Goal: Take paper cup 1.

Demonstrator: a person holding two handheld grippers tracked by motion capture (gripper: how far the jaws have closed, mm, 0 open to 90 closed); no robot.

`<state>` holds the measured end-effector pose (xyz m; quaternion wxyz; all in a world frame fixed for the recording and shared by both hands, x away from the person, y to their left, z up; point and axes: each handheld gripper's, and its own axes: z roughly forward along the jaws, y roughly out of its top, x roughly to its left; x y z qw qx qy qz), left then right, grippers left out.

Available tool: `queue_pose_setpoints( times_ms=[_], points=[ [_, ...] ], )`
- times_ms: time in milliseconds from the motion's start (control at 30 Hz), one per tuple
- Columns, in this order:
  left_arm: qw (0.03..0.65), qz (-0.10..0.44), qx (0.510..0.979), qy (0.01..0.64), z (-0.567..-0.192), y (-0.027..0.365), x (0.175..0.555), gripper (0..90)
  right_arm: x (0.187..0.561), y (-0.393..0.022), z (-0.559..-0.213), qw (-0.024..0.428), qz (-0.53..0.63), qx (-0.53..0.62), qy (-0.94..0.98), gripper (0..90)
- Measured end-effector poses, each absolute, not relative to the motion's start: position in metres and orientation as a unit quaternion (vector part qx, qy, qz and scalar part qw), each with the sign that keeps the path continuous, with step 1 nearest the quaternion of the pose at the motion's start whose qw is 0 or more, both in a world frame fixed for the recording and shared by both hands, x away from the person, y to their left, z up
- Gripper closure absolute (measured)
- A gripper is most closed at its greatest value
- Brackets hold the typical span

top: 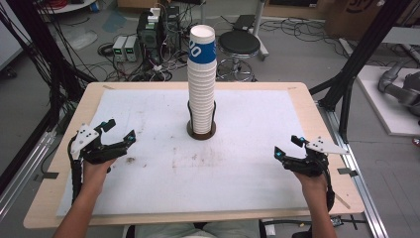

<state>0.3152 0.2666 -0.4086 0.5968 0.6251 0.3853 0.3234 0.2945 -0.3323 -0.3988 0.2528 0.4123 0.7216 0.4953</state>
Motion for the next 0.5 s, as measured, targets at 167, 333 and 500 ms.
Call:
queue_pose_setpoints(
  times_ms=[167, 333, 500],
  points=[
    [0.597, 0.321, 0.625, 0.387, -0.4093, 0.266, 0.3163, 14.3, 0.2932, -0.3334, -0.3988, 0.253, 0.497, 0.414, 0.72, 19.8],
    [0.597, 0.32, 0.625, 0.388, -0.4098, 0.2654, 0.3178, 14.3, 0.2939, -0.3336, -0.3998, 0.249, 0.498, 0.414, 0.72, 19.8],
    [0.6, 0.317, 0.625, 0.386, -0.4098, 0.2662, 0.3167, 14.4, 0.2941, -0.3319, -0.3993, 0.246, 0.502, 0.413, 0.719, 19.8]
  ],
)
